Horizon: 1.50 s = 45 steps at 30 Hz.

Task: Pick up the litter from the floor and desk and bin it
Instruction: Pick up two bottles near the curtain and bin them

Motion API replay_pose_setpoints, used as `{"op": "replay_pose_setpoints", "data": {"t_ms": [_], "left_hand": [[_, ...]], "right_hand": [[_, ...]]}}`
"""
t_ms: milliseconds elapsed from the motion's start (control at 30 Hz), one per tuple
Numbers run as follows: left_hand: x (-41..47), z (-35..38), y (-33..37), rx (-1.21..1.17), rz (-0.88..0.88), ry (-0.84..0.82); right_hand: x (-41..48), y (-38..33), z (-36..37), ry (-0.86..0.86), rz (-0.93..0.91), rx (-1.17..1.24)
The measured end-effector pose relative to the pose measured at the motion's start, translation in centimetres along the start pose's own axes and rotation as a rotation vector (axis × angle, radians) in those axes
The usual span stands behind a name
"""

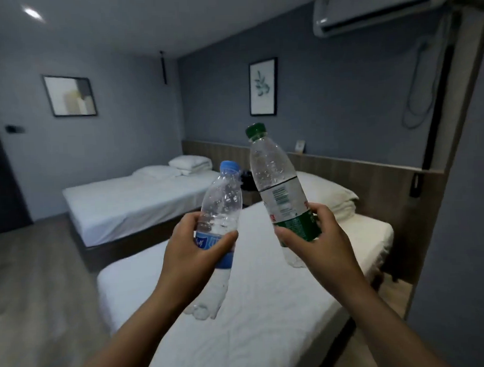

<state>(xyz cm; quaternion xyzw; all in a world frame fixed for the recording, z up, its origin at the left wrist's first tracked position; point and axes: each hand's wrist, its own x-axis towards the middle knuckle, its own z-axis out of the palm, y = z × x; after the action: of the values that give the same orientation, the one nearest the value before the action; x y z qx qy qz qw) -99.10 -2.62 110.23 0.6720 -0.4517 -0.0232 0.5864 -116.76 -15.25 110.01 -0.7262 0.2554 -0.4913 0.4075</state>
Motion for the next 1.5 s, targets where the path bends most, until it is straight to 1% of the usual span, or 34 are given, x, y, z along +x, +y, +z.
{"op": "replay_pose_setpoints", "data": {"t_ms": [100, 233, 400, 533, 667, 833, 967, 1067, 1333, 1500], "left_hand": [[1.3, -6.8, 1.0, 0.004, 0.056, 0.098], [1.6, -16.4, 0.3, 0.011, 0.091, 0.233], [1.6, -28.4, -1.2, 0.074, 0.139, 0.345], [1.5, -37.2, -3.3, 0.158, 0.108, 0.429], [2.1, -44.2, -5.6, 0.206, 0.075, 0.484], [4.6, -49.0, -8.4, 0.193, 0.046, 0.541], [7.7, -51.3, -11.4, 0.189, 0.045, 0.578], [10.2, -52.6, -14.1, 0.197, 0.040, 0.608], [19.1, -55.9, -20.1, 0.291, 0.025, 0.692], [23.4, -58.4, -23.9, 0.322, 0.012, 0.737]], "right_hand": [[1.2, -4.7, 5.7, -0.079, -0.081, 0.079], [1.8, -9.8, 13.8, -0.174, -0.162, 0.207], [1.1, -14.9, 25.8, -0.257, -0.198, 0.344], [0.3, -18.4, 34.9, -0.300, -0.203, 0.416], [0.0, -20.6, 42.4, -0.354, -0.197, 0.477], [1.6, -21.6, 49.5, -0.375, -0.215, 0.465], [3.9, -20.8, 54.7, -0.386, -0.231, 0.453], [5.9, -19.8, 58.2, -0.416, -0.242, 0.501], [14.1, -18.1, 67.2, -0.526, -0.285, 0.594], [18.5, -17.2, 73.3, -0.559, -0.298, 0.625]]}}
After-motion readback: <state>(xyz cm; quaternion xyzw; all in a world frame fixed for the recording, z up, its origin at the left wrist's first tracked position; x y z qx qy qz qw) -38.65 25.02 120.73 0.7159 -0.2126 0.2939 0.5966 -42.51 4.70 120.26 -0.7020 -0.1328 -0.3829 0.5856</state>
